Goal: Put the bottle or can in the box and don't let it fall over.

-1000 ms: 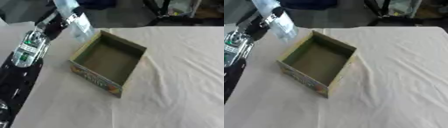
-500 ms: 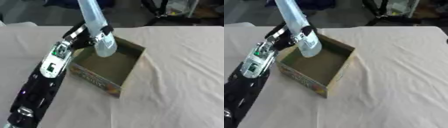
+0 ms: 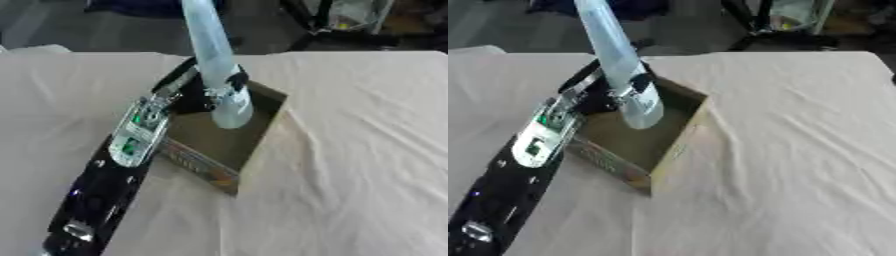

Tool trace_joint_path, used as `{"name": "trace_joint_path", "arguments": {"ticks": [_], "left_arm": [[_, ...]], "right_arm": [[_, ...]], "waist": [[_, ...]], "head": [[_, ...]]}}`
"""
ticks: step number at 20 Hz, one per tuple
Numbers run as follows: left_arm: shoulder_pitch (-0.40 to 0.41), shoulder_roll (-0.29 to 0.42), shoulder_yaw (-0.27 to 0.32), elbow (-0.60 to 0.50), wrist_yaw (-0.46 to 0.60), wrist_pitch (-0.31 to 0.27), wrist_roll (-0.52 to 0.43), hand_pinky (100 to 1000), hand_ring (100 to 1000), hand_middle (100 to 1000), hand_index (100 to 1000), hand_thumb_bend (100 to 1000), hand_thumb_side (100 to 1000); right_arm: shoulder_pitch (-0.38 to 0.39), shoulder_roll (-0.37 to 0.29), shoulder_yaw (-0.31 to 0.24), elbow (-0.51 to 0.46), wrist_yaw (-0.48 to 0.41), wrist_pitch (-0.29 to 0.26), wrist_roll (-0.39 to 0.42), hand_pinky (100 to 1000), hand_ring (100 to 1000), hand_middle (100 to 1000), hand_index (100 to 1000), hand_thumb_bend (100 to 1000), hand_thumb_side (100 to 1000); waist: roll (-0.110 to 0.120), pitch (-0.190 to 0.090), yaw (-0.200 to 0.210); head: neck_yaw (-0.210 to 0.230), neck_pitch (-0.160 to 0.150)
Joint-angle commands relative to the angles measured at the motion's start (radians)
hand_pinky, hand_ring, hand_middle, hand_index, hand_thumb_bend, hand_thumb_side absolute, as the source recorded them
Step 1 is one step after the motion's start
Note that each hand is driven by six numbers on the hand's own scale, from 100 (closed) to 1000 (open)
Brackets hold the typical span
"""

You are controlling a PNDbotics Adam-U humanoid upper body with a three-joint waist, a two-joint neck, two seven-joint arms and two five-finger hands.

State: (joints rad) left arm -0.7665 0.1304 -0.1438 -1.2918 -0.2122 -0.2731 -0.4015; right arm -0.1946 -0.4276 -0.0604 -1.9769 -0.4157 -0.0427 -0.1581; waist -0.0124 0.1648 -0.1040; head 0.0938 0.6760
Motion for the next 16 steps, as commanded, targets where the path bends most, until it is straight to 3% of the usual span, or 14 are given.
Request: {"name": "trace_joint_path", "arguments": {"ticks": [1,5,6,7,8,9,10,14,16], "left_arm": [[-0.022,-0.003,0.006,0.003,-0.031,-0.03,0.022,945,673,1000,111,100,672],[-0.027,-0.01,0.008,0.021,-0.066,-0.06,0.056,941,712,1000,146,100,672],[-0.028,-0.012,0.008,0.026,-0.074,-0.065,0.064,949,786,1000,202,100,672],[-0.027,-0.012,0.008,0.031,-0.081,-0.068,0.069,967,840,1000,286,100,672],[-0.026,-0.013,0.005,0.036,-0.089,-0.073,0.067,1000,998,1000,490,100,653],[-0.025,-0.012,0.004,0.039,-0.099,-0.081,0.059,1000,1000,1000,618,100,597],[-0.024,-0.012,0.004,0.043,-0.11,-0.09,0.05,1000,1000,1000,684,100,567],[-0.024,-0.012,0.013,0.064,-0.163,-0.098,0.024,1000,1000,1000,751,100,489],[-0.024,-0.013,0.013,0.074,-0.199,-0.095,0.011,1000,1000,1000,776,100,558]], "right_arm": [[-0.015,-0.014,-0.005,-0.023,-0.005,0.002,0.002,1000,1000,1000,1000,100,470],[-0.017,-0.014,-0.004,-0.023,-0.006,0.003,0.003,1000,1000,1000,1000,100,470],[-0.017,-0.014,-0.004,-0.023,-0.006,0.004,0.003,1000,1000,1000,1000,100,470],[-0.018,-0.013,-0.004,-0.023,-0.006,0.004,0.003,1000,1000,1000,1000,100,470],[-0.018,-0.013,-0.005,-0.023,-0.006,0.004,0.002,1000,1000,1000,1000,100,470],[-0.018,-0.013,-0.005,-0.023,-0.006,0.004,0.002,1000,1000,1000,1000,100,470],[-0.018,-0.013,-0.005,-0.023,-0.007,0.004,0.002,1000,1000,1000,1000,100,470],[-0.019,-0.014,-0.005,-0.023,-0.009,0.004,0.002,1000,1000,1000,1000,100,470],[-0.019,-0.013,-0.006,-0.023,-0.01,0.004,0.001,1000,1000,1000,1000,100,470]], "waist": [[-0.003,-0.01,-0.003],[-0.003,-0.008,-0.005],[-0.003,-0.008,-0.006],[-0.003,-0.008,-0.006],[-0.003,-0.007,-0.006],[-0.003,-0.007,-0.006],[-0.002,-0.007,-0.006],[-0.003,-0.008,-0.006],[-0.003,-0.008,-0.007]], "head": [[0.002,-0.004],[0.004,-0.003],[0.004,-0.003],[0.004,-0.003],[0.004,-0.003],[0.003,-0.003],[0.003,-0.004],[0.003,-0.007],[0.004,-0.008]]}}
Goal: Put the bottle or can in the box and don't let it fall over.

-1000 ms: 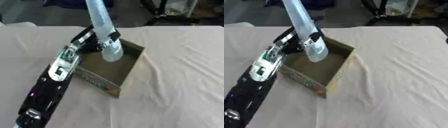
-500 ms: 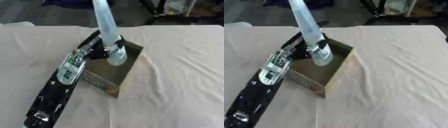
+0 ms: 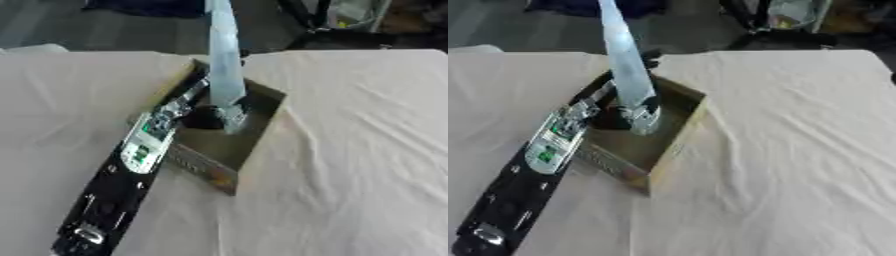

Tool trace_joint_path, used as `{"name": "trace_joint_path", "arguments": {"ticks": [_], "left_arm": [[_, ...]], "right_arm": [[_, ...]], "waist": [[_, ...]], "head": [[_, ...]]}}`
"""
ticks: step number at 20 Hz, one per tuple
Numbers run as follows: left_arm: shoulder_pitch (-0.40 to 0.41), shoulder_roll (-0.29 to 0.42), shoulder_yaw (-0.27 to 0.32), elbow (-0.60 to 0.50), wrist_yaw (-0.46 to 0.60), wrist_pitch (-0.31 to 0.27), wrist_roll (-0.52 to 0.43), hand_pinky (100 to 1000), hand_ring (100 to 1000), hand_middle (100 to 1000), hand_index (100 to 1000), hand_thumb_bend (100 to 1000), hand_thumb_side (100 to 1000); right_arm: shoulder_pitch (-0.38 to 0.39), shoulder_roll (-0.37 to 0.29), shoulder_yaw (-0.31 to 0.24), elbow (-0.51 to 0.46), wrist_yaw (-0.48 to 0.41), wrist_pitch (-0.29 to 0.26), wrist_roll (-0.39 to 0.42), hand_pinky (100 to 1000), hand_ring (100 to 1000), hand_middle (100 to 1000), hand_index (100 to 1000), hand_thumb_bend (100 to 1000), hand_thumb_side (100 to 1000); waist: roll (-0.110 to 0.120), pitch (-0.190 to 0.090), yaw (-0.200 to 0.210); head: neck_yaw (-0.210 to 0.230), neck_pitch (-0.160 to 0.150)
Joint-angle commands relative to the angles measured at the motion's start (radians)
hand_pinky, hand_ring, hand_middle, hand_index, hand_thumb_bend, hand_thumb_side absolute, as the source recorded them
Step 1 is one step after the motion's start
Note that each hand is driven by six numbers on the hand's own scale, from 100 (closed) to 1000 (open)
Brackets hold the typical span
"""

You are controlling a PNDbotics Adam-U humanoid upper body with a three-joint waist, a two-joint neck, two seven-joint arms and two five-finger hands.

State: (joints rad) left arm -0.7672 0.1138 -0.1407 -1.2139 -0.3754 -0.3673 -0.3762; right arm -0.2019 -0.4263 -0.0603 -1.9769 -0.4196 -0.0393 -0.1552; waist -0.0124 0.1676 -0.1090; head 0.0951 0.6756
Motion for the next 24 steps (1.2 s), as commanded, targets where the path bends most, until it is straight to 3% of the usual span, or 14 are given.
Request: {"name": "trace_joint_path", "arguments": {"ticks": [1,7,10,13,15,16,17,20,23,24], "left_arm": [[-0.023,0.004,0.01,-0.001,-0.055,-0.001,-0.021,1000,1000,1000,782,100,591],[-0.024,0.004,0.016,0.003,-0.13,0.007,-0.028,1000,1000,1000,821,100,844],[-0.02,0.005,0.019,0.007,-0.155,0.023,-0.028,1000,1000,1000,831,113,882],[-0.017,0.009,0.02,0.007,-0.177,0.043,-0.025,1000,1000,1000,851,237,971],[-0.016,0.012,0.023,0.006,-0.191,0.059,-0.016,1000,1000,1000,854,262,982],[-0.016,0.013,0.024,0.003,-0.197,0.064,-0.008,1000,1000,1000,854,237,959],[-0.016,0.013,0.024,-0.001,-0.199,0.066,-0.002,1000,1000,1000,852,155,891],[-0.014,0.016,0.032,-0.008,-0.172,0.078,0.006,1000,1000,1000,851,100,779],[-0.018,0.026,0.044,-0.011,-0.135,0.103,-0.007,1000,1000,1000,840,100,421],[-0.02,0.028,0.048,-0.009,-0.127,0.116,-0.014,1000,1000,1000,838,100,415]], "right_arm": [[-0.012,-0.015,-0.006,-0.023,-0.007,0.001,-0.002,1000,1000,1000,1000,100,470],[-0.013,-0.015,-0.008,-0.023,-0.012,0.003,-0.005,1000,1000,1000,1000,100,470],[-0.012,-0.016,-0.008,-0.023,-0.013,0.003,-0.006,1000,1000,1000,1000,100,470],[-0.011,-0.017,-0.008,-0.023,-0.012,0.002,-0.006,1000,1000,1000,1000,100,470],[-0.009,-0.017,-0.008,-0.023,-0.01,0.002,-0.006,1000,1000,1000,1000,100,470],[-0.009,-0.017,-0.008,-0.023,-0.01,0.002,-0.006,1000,1000,1000,1000,100,470],[-0.009,-0.017,-0.008,-0.023,-0.009,0.002,-0.006,1000,1000,1000,1000,100,470],[-0.009,-0.017,-0.009,-0.023,-0.01,0.003,-0.008,1000,1000,1000,1000,100,470],[-0.009,-0.018,-0.009,-0.023,-0.012,0.004,-0.009,1000,1000,1000,1000,100,470],[-0.009,-0.018,-0.009,-0.023,-0.012,0.004,-0.009,1000,1000,1000,1000,100,470]], "waist": [[-0.003,-0.011,-0.002],[-0.001,-0.014,-0.003],[-0.001,-0.014,-0.002],[0.0,-0.015,0.0],[0.0,-0.015,0.001],[0.0,-0.015,0.001],[0.0,-0.015,0.001],[0.0,-0.016,0.002],[0.001,-0.017,0.002],[0.001,-0.017,0.002]], "head": [[0.004,-0.008],[0.007,-0.009],[0.005,-0.011],[0.002,-0.01],[0.0,-0.008],[-0.002,-0.007],[-0.005,-0.006],[-0.02,0.0],[-0.032,0.0],[-0.036,-0.001]]}}
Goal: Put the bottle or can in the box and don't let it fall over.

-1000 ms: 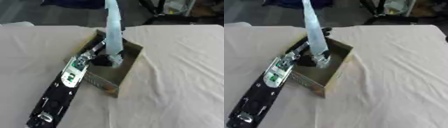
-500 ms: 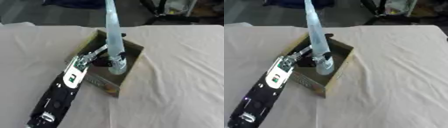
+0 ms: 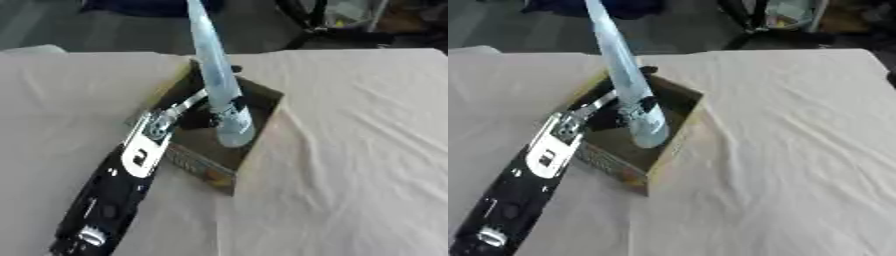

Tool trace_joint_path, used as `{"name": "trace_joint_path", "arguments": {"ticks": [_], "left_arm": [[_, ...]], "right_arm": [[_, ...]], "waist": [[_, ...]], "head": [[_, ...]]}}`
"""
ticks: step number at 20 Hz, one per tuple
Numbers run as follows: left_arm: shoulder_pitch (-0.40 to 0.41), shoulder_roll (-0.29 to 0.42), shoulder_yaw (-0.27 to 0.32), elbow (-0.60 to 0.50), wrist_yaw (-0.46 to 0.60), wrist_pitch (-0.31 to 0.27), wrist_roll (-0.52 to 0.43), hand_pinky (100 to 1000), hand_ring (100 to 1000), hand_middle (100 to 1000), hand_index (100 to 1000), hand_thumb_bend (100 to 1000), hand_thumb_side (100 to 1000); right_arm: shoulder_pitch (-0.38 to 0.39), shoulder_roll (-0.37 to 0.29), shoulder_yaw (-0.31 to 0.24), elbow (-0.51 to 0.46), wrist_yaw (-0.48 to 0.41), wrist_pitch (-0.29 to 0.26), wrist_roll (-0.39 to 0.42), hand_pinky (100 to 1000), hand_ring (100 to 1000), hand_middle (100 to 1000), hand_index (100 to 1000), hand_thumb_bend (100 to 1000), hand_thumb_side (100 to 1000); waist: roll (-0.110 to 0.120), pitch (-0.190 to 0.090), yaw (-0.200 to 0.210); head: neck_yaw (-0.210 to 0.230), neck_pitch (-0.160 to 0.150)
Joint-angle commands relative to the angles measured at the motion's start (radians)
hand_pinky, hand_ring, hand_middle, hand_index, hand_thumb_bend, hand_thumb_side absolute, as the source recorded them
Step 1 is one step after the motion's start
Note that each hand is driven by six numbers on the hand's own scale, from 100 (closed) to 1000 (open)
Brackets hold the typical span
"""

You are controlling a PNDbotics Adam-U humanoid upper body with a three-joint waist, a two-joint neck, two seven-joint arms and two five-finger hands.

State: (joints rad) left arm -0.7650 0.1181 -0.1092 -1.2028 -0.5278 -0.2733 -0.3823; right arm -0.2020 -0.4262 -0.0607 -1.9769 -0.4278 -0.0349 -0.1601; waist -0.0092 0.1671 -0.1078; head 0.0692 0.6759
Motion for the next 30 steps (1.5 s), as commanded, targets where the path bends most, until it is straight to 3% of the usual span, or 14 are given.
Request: {"name": "trace_joint_path", "arguments": {"ticks": [1,3,4,5,7,8,11,12,14,16,24,30], "left_arm": [[-0.023,0.025,0.02,-0.018,0.033,0.034,-0.013,1000,1000,1000,838,100,409],[-0.023,0.025,0.025,-0.011,0.046,0.056,-0.019,1000,1000,1000,847,100,440],[-0.023,0.025,0.027,-0.008,0.05,0.064,-0.017,1000,1000,1000,853,100,722],[-0.023,0.025,0.028,-0.006,0.05,0.067,-0.014,1000,1000,1000,865,179,887],[-0.025,0.027,0.028,-0.006,0.034,0.067,-0.006,1000,1000,1000,874,409,1000],[-0.026,0.028,0.03,-0.008,0.022,0.067,0.003,1000,1000,1000,876,465,1000],[-0.029,0.03,0.032,-0.015,-0.027,0.057,0.044,1000,1000,1000,880,442,1000],[-0.029,0.029,0.032,-0.013,-0.04,0.054,0.054,1000,1000,1000,882,375,998],[-0.028,0.027,0.031,-0.004,-0.056,0.05,0.063,1000,1000,1000,888,204,900],[-0.028,0.025,0.031,0.004,-0.06,0.043,0.058,1000,1000,1000,884,146,864],[-0.016,0.047,0.029,-0.002,-0.017,0.053,0.048,1000,1000,1000,871,122,872],[0.024,0.114,0.024,-0.07,0.091,0.082,0.002,1000,1000,1000,860,100,859]], "right_arm": [[-0.009,-0.018,-0.009,-0.023,-0.004,-0.001,-0.005,1000,1000,1000,1000,100,470],[-0.009,-0.018,-0.009,-0.023,-0.004,-0.001,-0.005,1000,1000,1000,1000,100,470],[-0.009,-0.017,-0.009,-0.023,-0.004,-0.001,-0.005,1000,1000,1000,1000,100,470],[-0.009,-0.017,-0.009,-0.023,-0.004,-0.001,-0.005,1000,1000,1000,1000,100,470],[-0.009,-0.017,-0.009,-0.023,-0.004,-0.001,-0.005,1000,1000,1000,1000,100,470],[-0.009,-0.017,-0.009,-0.023,-0.004,-0.001,-0.005,1000,1000,1000,1000,100,470],[-0.009,-0.016,-0.009,-0.023,-0.004,0.0,-0.007,1000,1000,1000,1000,100,470],[-0.009,-0.016,-0.009,-0.023,-0.005,0.0,-0.008,1000,1000,1000,1000,100,470],[-0.01,-0.016,-0.009,-0.023,-0.006,0.001,-0.009,1000,1000,1000,1000,100,470],[-0.01,-0.015,-0.009,-0.023,-0.007,0.001,-0.01,1000,1000,1000,1000,100,470],[-0.01,-0.017,-0.009,-0.023,-0.007,0.003,-0.012,1000,1000,1000,1000,100,470],[-0.007,-0.022,-0.012,-0.023,-0.007,0.003,-0.015,1000,1000,1000,1000,100,470]], "waist": [[-0.002,-0.017,0.001],[-0.003,-0.016,0.001],[-0.003,-0.016,0.001],[-0.003,-0.016,0.001],[-0.003,-0.015,0.001],[-0.003,-0.015,0.001],[-0.003,-0.015,0.001],[-0.003,-0.016,0.001],[-0.003,-0.016,0.0],[-0.003,-0.016,0.001],[0.001,-0.018,0.003],[0.007,-0.022,0.007]], "head": [[-0.014,-0.002],[-0.018,-0.004],[-0.017,-0.006],[-0.016,-0.007],[-0.014,-0.008],[-0.013,-0.007],[-0.009,-0.007],[-0.008,-0.007],[-0.006,-0.008],[-0.005,-0.009],[-0.005,-0.009],[-0.008,-0.008]]}}
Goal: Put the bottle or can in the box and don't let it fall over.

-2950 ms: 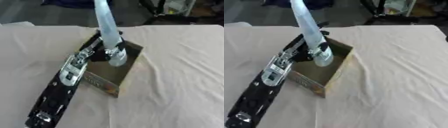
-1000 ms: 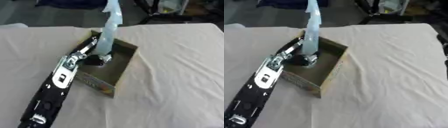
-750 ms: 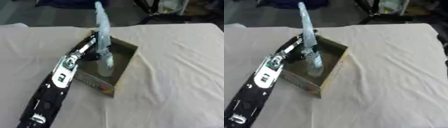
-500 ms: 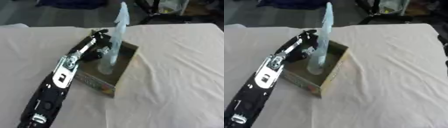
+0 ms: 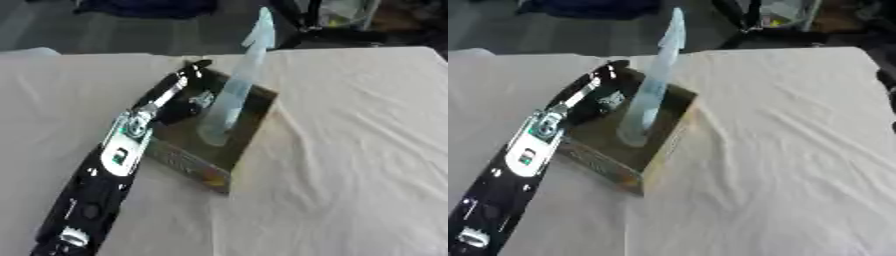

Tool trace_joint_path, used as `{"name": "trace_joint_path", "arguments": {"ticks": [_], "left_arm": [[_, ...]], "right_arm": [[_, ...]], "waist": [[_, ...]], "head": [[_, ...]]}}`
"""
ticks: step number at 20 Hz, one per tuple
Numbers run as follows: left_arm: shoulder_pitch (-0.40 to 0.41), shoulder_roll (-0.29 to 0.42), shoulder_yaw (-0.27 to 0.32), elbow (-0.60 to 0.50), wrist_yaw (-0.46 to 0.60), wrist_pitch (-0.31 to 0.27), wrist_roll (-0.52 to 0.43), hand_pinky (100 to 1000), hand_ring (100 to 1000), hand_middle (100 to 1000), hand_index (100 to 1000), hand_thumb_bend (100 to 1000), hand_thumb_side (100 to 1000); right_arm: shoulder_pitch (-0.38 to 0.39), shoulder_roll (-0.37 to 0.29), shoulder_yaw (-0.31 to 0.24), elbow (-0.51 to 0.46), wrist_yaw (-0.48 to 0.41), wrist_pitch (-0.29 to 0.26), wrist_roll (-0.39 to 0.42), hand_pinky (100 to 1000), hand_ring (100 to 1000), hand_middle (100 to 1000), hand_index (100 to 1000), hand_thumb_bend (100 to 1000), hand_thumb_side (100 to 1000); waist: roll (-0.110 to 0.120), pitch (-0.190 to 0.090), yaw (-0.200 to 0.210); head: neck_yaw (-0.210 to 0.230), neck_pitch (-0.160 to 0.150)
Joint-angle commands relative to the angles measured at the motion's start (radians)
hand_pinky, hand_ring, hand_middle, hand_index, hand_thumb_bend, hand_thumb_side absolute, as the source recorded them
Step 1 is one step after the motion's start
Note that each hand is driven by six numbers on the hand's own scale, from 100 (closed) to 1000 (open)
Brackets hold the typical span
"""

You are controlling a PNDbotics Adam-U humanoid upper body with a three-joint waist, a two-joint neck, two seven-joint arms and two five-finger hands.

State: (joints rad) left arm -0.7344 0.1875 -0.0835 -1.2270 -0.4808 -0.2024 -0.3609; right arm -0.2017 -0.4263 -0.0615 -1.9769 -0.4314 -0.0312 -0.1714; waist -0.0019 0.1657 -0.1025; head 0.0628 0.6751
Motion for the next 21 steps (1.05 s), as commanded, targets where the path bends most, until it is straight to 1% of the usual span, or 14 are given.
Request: {"name": "trace_joint_path", "arguments": {"ticks": [1,5,6,11,13,14,15,16,18,21], "left_arm": [[0.001,0.063,-0.002,-0.063,0.066,0.018,-0.03,1000,1000,1000,857,100,855],[0.03,0.124,0.008,-0.119,0.15,0.045,-0.065,1000,1000,1000,856,100,817],[0.035,0.136,0.011,-0.129,0.166,0.05,-0.074,1000,1000,1000,841,100,802],[0.066,0.193,0.041,-0.18,0.239,0.081,-0.115,1000,1000,1000,798,100,739],[0.086,0.214,0.062,-0.218,0.275,0.09,-0.116,1000,1000,1000,798,100,697],[0.094,0.221,0.072,-0.24,0.295,0.094,-0.114,1000,1000,1000,840,100,644],[0.106,0.229,0.087,-0.272,0.331,0.093,-0.108,1000,1000,1000,864,100,580],[0.118,0.234,0.101,-0.306,0.377,0.092,-0.106,1000,1000,1000,868,100,568],[0.138,0.241,0.127,-0.361,0.498,0.106,-0.119,1000,1000,1000,863,100,568],[0.166,0.244,0.185,-0.437,0.682,0.164,-0.127,1000,1000,1000,859,100,582]], "right_arm": [[-0.006,-0.023,-0.013,-0.023,-0.003,-0.001,-0.005,1000,1000,1000,1000,100,470],[0.001,-0.03,-0.014,-0.023,-0.001,-0.002,-0.008,1000,1000,1000,1000,100,470],[0.003,-0.031,-0.014,-0.023,0.0,-0.003,-0.008,1000,1000,1000,1000,100,470],[0.005,-0.032,-0.017,-0.023,0.001,-0.005,-0.012,1000,1000,1000,1000,100,470],[0.005,-0.032,-0.019,-0.023,0.002,-0.006,-0.014,1000,1000,1000,1000,100,470],[0.005,-0.032,-0.019,-0.023,0.002,-0.006,-0.015,1000,1000,1000,1000,100,470],[0.005,-0.032,-0.02,-0.023,0.002,-0.008,-0.016,1000,1000,1000,1000,100,470],[0.005,-0.033,-0.02,-0.023,0.003,-0.008,-0.016,1000,1000,1000,1000,100,470],[0.007,-0.033,-0.02,-0.023,0.006,-0.009,-0.016,1000,1000,1000,1000,100,470],[0.009,-0.032,-0.021,-0.023,0.009,-0.011,-0.017,1000,1000,1000,1000,100,470]], "waist": [[0.001,-0.022,0.003],[0.005,-0.027,0.01],[0.005,-0.028,0.01],[0.007,-0.028,0.013],[0.007,-0.027,0.013],[0.006,-0.026,0.013],[0.006,-0.025,0.014],[0.006,-0.024,0.015],[0.005,-0.022,0.017],[0.002,-0.021,0.021]], "head": [[-0.004,-0.003],[-0.01,0.02],[-0.011,0.023],[-0.007,0.027],[-0.008,0.027],[-0.009,0.029],[-0.012,0.031],[-0.013,0.034],[-0.015,0.041],[-0.017,0.044]]}}
